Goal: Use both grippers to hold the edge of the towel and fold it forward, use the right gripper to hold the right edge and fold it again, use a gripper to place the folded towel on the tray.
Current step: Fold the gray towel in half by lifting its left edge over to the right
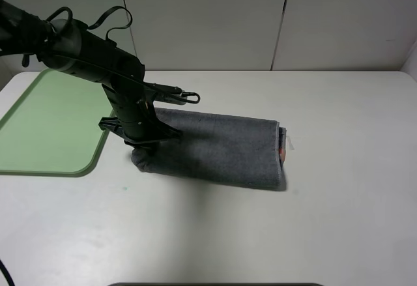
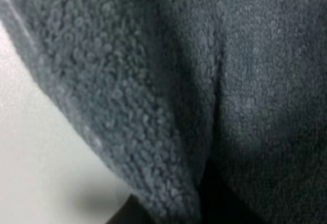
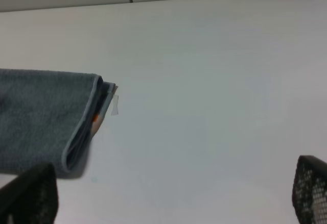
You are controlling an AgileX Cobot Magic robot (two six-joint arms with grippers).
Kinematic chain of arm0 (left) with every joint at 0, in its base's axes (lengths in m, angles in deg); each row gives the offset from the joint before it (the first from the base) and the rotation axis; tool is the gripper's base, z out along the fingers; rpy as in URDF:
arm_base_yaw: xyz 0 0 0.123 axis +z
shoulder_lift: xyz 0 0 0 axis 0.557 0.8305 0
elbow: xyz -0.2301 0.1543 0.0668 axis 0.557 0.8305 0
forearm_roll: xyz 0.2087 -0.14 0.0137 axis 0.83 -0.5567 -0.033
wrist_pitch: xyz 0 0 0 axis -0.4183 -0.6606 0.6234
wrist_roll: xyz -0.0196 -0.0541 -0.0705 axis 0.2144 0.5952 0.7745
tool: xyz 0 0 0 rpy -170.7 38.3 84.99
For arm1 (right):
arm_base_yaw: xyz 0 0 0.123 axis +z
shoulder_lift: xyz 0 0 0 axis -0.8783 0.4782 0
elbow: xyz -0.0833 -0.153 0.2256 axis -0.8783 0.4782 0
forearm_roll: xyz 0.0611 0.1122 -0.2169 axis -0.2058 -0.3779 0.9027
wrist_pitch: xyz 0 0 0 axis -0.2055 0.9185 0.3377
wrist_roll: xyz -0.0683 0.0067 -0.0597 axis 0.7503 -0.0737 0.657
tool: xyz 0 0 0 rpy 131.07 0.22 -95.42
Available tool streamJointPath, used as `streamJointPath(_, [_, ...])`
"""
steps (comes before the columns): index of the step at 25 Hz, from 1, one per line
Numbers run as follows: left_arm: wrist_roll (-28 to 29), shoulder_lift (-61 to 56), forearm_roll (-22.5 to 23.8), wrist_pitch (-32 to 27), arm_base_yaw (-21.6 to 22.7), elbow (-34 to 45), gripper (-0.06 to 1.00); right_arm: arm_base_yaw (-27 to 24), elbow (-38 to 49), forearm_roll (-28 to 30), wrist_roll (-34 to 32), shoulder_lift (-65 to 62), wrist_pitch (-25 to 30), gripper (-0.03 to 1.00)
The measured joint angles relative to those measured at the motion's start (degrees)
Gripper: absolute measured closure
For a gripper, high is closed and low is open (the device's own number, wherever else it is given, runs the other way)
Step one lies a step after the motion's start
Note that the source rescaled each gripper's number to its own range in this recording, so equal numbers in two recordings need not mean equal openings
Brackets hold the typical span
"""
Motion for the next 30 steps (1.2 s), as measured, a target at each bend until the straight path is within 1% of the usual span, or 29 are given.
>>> streamJointPath(5, [0.00, -1.16, 1.84, -1.50, 0.07, 0.08, 0.87, 0.00, 0.00, 0.00, 0.00, 0.00, 0.00, -0.03])
streamJointPath(12, [0.12, -5.44, 3.16, -7.51, 1.51, 0.56, 0.87, 0.00, 0.00, 0.00, 0.00, 0.00, 0.00, -0.03])
streamJointPath(14, [0.36, -6.99, 4.04, -8.67, 1.70, 0.56, 0.87, 0.00, 0.00, 0.00, 0.00, 0.00, 0.00, -0.03])
streamJointPath(24, [0.62, -14.06, 5.35, -15.56, 3.94, 0.56, 0.87, 0.00, 0.00, 0.00, 0.00, 0.00, -0.06, -0.03])
streamJointPath(30, [1.69, -18.09, 7.90, -20.23, 4.26, 0.56, 0.87, 0.00, 0.00, 0.00, 0.00, 0.00, -0.06, -0.03])
